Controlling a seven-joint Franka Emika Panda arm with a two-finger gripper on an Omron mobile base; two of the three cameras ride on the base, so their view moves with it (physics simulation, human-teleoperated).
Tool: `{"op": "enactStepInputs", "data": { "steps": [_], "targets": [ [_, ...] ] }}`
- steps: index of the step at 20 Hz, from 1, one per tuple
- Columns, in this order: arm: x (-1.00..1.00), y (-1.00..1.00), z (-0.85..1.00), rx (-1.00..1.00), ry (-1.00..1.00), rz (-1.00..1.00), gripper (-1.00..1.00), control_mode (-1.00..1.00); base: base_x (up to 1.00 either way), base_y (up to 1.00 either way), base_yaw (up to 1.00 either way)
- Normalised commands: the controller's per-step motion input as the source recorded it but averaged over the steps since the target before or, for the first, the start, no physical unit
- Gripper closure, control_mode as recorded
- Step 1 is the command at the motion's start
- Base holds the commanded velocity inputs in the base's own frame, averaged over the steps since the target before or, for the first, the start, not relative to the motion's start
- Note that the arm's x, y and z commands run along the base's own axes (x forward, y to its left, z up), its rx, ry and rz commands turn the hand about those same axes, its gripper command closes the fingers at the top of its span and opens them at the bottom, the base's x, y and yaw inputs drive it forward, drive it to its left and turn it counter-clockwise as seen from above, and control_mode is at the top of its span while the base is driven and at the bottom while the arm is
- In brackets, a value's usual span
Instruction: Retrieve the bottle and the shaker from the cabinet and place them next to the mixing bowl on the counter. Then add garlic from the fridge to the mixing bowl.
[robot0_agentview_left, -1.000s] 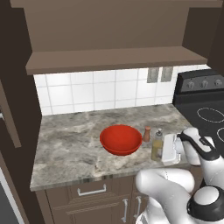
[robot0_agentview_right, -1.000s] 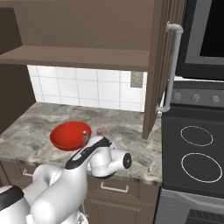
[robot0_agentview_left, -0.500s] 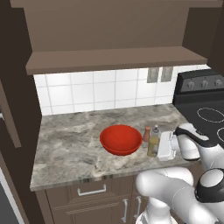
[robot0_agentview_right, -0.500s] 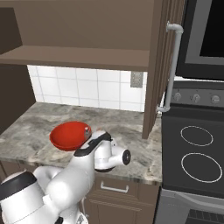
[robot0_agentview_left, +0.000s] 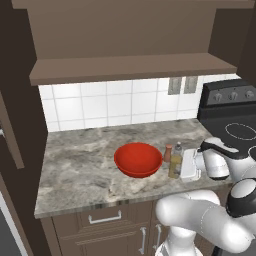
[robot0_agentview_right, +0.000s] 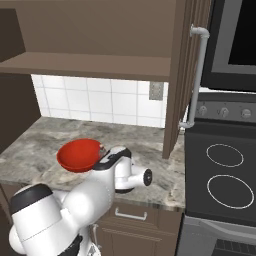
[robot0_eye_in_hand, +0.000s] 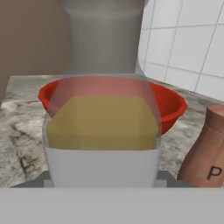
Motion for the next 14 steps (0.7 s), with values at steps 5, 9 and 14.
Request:
{"op": "enactStepInputs", "data": {
  "steps": [5, 9, 14],
  "targets": [
    [0.01, 0.00, -0.16, 0.00, 0.00, 0.00, 1.00, -1.00, 0.00, 0.00, 0.00],
    [0.04, 0.00, -0.27, 0.00, 0.00, 0.00, 1.00, -1.00, 0.00, 0.00, 0.00],
    [0.10, 0.00, -0.29, 0.00, 0.00, 0.00, 1.00, -1.00, 0.00, 0.00, 0.00]
  ]
}}
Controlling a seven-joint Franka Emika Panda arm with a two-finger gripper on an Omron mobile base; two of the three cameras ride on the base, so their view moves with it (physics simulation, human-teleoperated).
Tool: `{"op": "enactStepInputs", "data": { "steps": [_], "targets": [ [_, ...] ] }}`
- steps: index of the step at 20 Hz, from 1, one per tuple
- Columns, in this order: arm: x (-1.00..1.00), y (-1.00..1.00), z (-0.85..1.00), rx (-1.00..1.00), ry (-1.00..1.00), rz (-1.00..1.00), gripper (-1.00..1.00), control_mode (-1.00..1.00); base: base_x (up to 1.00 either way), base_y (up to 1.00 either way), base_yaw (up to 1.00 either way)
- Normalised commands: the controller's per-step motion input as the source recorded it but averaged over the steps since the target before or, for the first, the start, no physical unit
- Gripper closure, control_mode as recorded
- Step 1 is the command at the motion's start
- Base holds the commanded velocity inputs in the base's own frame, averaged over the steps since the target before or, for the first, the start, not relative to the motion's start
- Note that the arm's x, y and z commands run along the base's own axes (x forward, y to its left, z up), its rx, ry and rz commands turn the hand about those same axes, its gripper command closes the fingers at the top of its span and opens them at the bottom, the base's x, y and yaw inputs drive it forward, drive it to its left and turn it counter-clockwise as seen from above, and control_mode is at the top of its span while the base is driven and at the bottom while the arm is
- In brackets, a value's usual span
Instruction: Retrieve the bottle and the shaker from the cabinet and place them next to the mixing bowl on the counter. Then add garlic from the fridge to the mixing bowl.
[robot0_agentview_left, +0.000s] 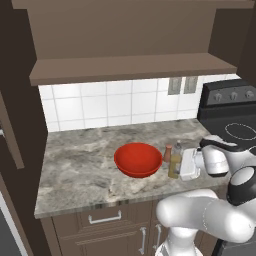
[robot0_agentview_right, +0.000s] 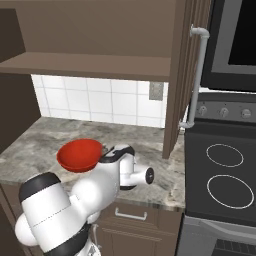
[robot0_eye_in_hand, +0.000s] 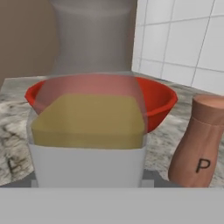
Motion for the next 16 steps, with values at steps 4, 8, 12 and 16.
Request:
{"op": "enactStepInputs", "data": {
  "steps": [4, 8, 12, 16],
  "targets": [
    [0.09, 0.00, -0.33, 0.00, 0.00, 0.00, 1.00, -1.00, 0.00, 0.00, 0.00],
    [0.10, 0.00, -0.23, 0.00, 0.00, 0.00, 1.00, -1.00, 0.00, 0.00, 0.00],
    [0.01, 0.00, -0.09, 0.00, 0.00, 0.00, 1.00, -1.00, 0.00, 0.00, 0.00],
    [0.00, 0.00, -0.08, 0.00, 0.00, 0.00, 1.00, -1.00, 0.00, 0.00, 0.00]
  ]
}}
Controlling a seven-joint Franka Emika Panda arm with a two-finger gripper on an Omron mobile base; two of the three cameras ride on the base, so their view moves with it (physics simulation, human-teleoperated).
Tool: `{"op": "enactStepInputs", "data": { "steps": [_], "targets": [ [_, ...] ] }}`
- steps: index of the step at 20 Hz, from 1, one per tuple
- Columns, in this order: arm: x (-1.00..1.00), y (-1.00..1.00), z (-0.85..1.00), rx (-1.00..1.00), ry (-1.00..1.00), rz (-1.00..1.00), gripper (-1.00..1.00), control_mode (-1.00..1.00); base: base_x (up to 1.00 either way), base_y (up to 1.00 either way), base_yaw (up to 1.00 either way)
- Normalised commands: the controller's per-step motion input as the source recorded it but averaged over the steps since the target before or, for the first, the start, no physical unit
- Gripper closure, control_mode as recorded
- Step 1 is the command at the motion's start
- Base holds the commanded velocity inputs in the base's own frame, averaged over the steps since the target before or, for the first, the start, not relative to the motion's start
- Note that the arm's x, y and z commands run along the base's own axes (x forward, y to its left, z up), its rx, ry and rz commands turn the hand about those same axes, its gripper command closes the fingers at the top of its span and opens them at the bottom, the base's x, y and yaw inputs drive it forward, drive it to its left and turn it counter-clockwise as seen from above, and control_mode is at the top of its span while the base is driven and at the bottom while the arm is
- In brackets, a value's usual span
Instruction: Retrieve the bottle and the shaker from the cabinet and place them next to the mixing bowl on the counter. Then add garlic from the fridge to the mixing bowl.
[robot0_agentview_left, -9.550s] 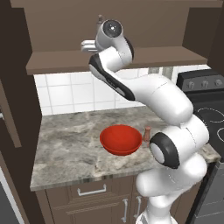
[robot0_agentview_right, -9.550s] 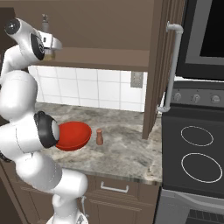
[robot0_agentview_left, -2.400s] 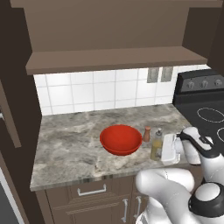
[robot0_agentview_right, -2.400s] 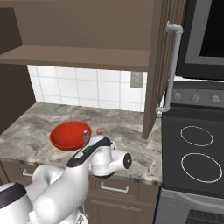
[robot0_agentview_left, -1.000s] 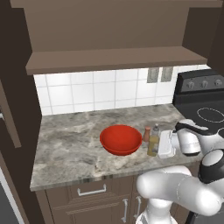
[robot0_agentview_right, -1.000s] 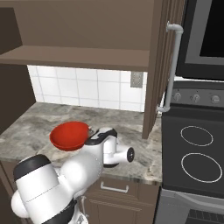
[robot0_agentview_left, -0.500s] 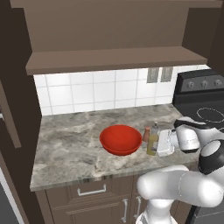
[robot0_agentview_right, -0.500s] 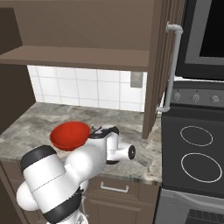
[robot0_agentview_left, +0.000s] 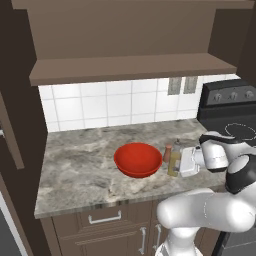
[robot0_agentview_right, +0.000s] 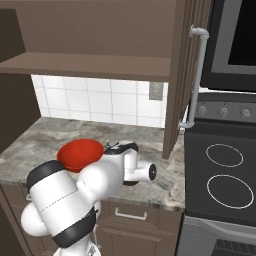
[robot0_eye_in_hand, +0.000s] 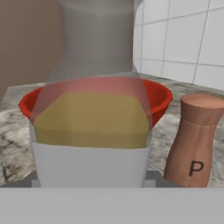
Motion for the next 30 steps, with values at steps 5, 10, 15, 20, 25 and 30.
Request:
{"op": "enactStepInputs", "data": {
  "steps": [5, 10, 15, 20, 25, 30],
  "targets": [
    [0.00, 0.05, -0.10, 0.00, -0.01, 0.00, 1.00, -1.00, 0.00, 0.00, 0.00],
    [0.00, 0.11, -0.12, 0.00, -0.03, 0.00, 1.00, -1.00, 0.00, 0.00, 0.00],
    [0.00, 0.16, -0.17, 0.00, -0.05, 0.00, 1.00, -1.00, 0.00, 0.00, 0.00],
    [0.00, 0.16, -0.12, 0.00, -0.04, 0.00, 1.00, -1.00, 0.00, 0.00, 0.00],
    [0.00, 0.16, -0.06, 0.00, -0.02, 0.00, 1.00, -1.00, 0.00, 0.00, 0.00],
    [0.00, 0.21, -0.12, 0.00, -0.01, 0.00, 1.00, -1.00, 0.00, 0.00, 0.00]
  ]
}}
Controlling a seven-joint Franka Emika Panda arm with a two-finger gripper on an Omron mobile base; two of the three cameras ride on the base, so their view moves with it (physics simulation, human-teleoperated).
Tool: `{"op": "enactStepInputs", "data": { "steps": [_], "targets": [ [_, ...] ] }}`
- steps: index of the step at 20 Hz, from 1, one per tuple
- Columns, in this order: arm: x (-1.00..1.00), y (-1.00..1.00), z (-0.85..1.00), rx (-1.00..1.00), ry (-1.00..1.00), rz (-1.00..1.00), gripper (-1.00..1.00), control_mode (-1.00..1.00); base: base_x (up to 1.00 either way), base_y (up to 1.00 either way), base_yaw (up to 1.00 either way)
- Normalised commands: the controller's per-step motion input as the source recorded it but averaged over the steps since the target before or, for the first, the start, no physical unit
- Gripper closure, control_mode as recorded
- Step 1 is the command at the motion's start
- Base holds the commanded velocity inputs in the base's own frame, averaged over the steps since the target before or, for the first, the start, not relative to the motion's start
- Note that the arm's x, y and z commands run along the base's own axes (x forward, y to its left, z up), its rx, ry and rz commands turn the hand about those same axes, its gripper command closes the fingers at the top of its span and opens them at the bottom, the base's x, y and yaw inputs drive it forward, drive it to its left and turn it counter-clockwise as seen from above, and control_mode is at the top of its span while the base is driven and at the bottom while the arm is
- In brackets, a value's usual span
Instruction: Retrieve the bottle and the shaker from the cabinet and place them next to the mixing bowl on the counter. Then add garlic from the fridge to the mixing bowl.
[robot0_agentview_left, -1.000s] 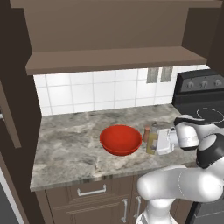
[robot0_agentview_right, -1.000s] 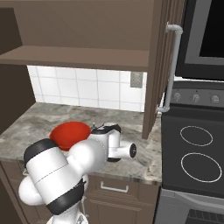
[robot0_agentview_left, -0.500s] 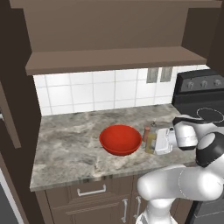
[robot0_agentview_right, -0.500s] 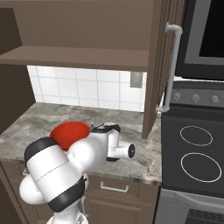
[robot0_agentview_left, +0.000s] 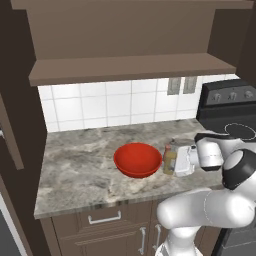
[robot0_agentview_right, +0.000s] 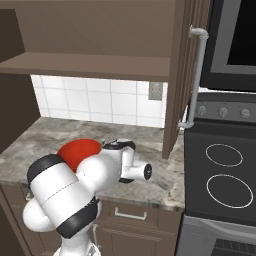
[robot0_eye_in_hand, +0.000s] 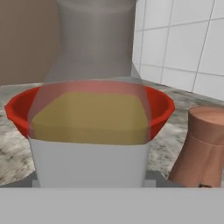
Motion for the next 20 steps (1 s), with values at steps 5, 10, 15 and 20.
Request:
{"op": "enactStepInputs", "data": {
  "steps": [5, 10, 15, 20],
  "targets": [
    [0.00, 0.13, -0.17, 0.00, -0.01, 0.00, 1.00, -1.00, 0.00, 0.00, 0.00],
    [0.00, 0.00, -0.30, 0.00, 0.00, 0.00, 1.00, -1.00, 0.00, 0.00, 0.00],
    [0.00, 0.00, -0.43, 0.00, 0.00, 0.00, 1.00, -1.00, 0.00, 0.00, 0.00],
    [0.00, 0.00, -0.35, 0.00, -0.01, 0.00, 1.00, -1.00, 0.00, 0.00, 0.00]
  ]
}}
